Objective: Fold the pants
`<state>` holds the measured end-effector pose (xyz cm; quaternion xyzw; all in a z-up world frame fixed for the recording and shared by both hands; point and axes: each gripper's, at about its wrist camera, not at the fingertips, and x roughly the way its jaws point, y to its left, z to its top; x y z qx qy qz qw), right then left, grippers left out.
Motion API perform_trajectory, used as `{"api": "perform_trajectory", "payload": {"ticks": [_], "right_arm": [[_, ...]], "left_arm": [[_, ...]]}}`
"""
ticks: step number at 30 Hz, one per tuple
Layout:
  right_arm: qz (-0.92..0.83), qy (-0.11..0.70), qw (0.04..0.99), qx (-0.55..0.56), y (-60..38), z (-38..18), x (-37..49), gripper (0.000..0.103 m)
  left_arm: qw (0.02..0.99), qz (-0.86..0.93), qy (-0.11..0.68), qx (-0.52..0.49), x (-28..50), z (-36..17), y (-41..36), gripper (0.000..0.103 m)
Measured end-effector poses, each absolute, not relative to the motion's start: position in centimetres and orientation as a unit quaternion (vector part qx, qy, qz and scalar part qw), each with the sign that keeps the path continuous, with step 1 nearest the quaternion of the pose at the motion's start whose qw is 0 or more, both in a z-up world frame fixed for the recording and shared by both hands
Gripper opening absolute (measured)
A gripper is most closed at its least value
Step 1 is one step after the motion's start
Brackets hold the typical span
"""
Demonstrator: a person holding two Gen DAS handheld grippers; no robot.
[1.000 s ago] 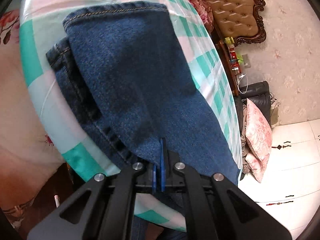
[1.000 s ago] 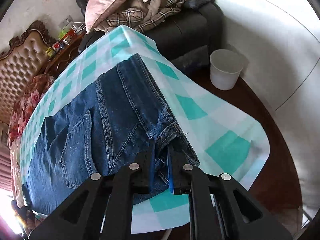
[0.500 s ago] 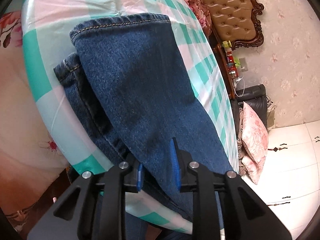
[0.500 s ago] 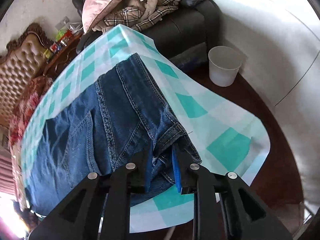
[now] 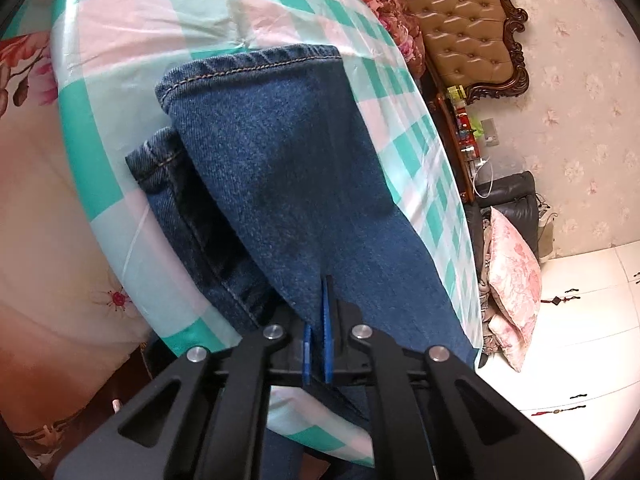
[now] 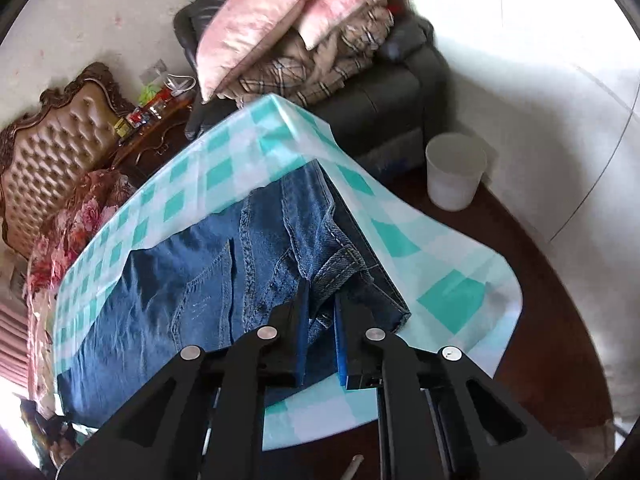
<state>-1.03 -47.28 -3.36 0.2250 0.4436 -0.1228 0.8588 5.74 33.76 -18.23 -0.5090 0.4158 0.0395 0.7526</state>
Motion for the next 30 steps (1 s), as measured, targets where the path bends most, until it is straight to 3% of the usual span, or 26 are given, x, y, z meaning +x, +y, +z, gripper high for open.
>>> {"api": "perform_trajectory", "payload": {"ticks": [6, 12, 15, 17, 22, 25, 26, 28, 30], "right_arm": [[-0.137, 0.475, 0.836, 0.239, -48.7, -6.5, -1.2, 0.011], [-0.154, 0.504, 0.818, 0.228, -49.0, -9.7, 0.1, 0.011], [-0.157, 0.508, 0.819, 0.217, -48.7, -10.0, 0.3, 0.011], [-0.157, 0.51, 0.816, 0.22, -48.9, -10.2, 0.6, 0.011], [-0.166, 0.515, 0.814, 0.213, -48.4, -10.4, 0.7, 0.011], [-0.172, 0.518, 0.812, 0.205, -48.1, -10.5, 1.0, 0.011], [-0.175, 0.519, 0.812, 0.201, -48.0, -10.5, 1.1, 0.011], [-0.176, 0.521, 0.811, 0.198, -47.9, -10.5, 1.2, 0.011], [-0.174, 0.521, 0.811, 0.201, -48.1, -10.3, 1.1, 0.011]], "left_arm": [[0.761, 0.039, 0.405, -0.506, 5.1, -17.5, 33.9, 0.003], [0.744, 0.057, 0.398, -0.534, 4.5, -18.9, 36.1, 0.012], [0.745, 0.071, 0.379, -0.544, 4.0, -18.6, 38.4, 0.012], [0.744, 0.097, 0.375, -0.544, 3.7, -18.5, 40.0, 0.006], [0.765, 0.115, 0.365, -0.518, 2.6, -16.9, 40.9, 0.006], [0.757, 0.084, 0.367, -0.534, 2.8, -17.6, 41.0, 0.018], [0.757, 0.083, 0.366, -0.535, 3.0, -17.7, 40.9, 0.017], [0.765, 0.101, 0.368, -0.519, 3.0, -17.4, 41.4, 0.007], [0.762, 0.111, 0.357, -0.529, 2.6, -17.2, 42.0, 0.007]]}}
